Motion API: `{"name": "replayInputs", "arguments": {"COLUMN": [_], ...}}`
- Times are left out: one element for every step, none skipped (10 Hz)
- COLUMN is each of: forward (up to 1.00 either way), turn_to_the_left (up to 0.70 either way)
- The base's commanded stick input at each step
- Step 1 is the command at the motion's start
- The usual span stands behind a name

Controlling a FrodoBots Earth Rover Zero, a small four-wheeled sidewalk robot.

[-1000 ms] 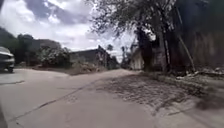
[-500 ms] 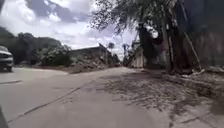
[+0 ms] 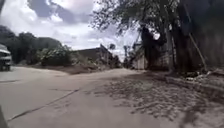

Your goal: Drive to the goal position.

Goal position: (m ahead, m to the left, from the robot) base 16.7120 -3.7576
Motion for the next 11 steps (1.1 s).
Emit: {"name": "replayInputs", "arguments": {"forward": [0.50, 0.50, 0.50, 0.50, 0.50, 0.50, 0.50, 0.50, 0.50, 0.50, 0.50], "turn_to_the_left": [0.00, 0.00, 0.00, 0.00, 0.00, 0.00, 0.00, 0.00, 0.00, 0.00, 0.00]}}
